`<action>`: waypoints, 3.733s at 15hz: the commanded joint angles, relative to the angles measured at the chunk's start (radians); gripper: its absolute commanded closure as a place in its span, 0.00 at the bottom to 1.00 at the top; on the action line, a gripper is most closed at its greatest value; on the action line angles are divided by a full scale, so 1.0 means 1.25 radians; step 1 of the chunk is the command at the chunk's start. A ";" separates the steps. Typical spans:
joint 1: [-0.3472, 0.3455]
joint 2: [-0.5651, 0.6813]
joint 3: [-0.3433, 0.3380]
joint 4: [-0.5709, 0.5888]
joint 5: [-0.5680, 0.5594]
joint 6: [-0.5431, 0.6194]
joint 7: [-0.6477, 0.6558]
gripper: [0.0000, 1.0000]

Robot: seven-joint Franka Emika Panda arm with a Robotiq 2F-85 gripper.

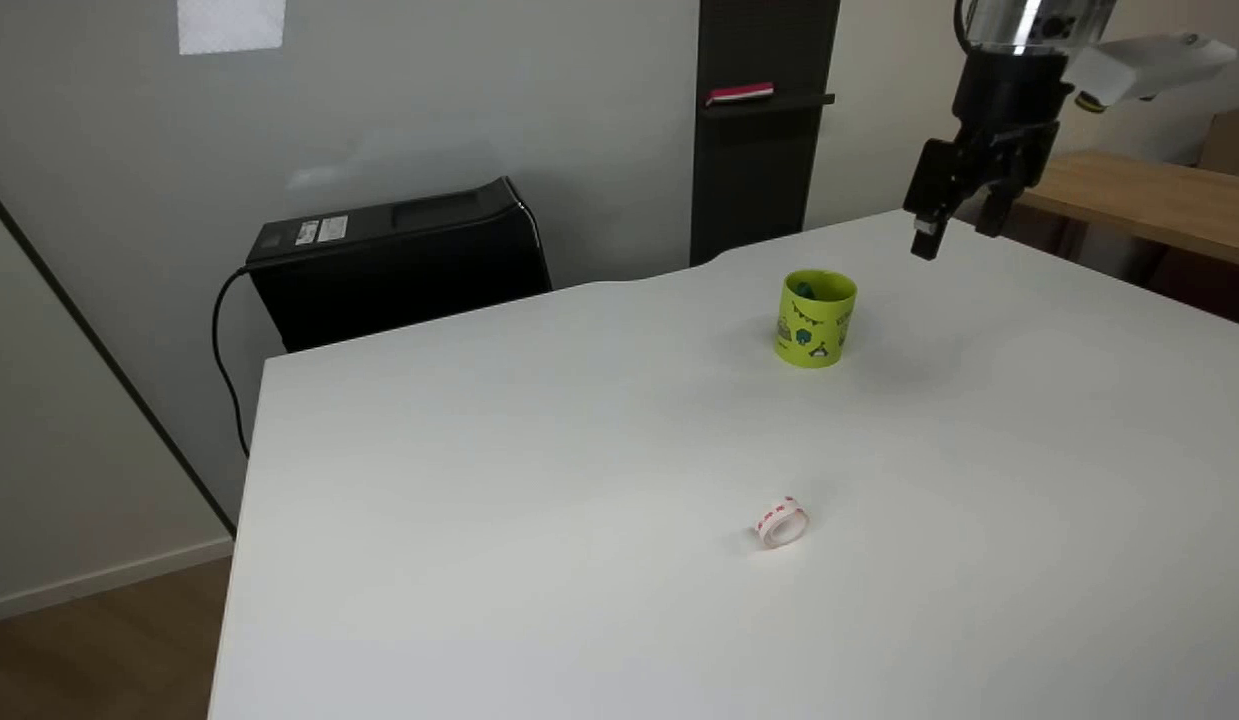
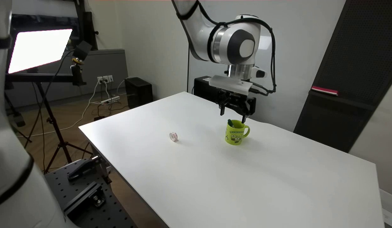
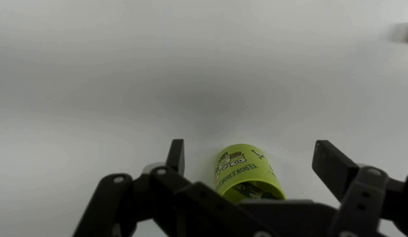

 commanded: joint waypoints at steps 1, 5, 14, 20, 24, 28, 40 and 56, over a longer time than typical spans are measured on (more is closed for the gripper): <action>0.025 0.097 0.000 0.121 -0.006 -0.026 0.068 0.00; 0.050 0.166 -0.004 0.213 -0.015 -0.036 0.107 0.00; 0.081 0.300 -0.020 0.375 -0.039 -0.066 0.136 0.00; 0.081 0.378 -0.022 0.454 -0.037 -0.098 0.133 0.00; 0.086 0.412 -0.026 0.490 -0.041 -0.111 0.134 0.00; 0.091 0.421 -0.028 0.519 -0.052 -0.126 0.135 0.00; 0.108 0.419 -0.042 0.538 -0.073 -0.132 0.147 0.00; 0.108 0.408 -0.050 0.534 -0.070 -0.191 0.187 0.00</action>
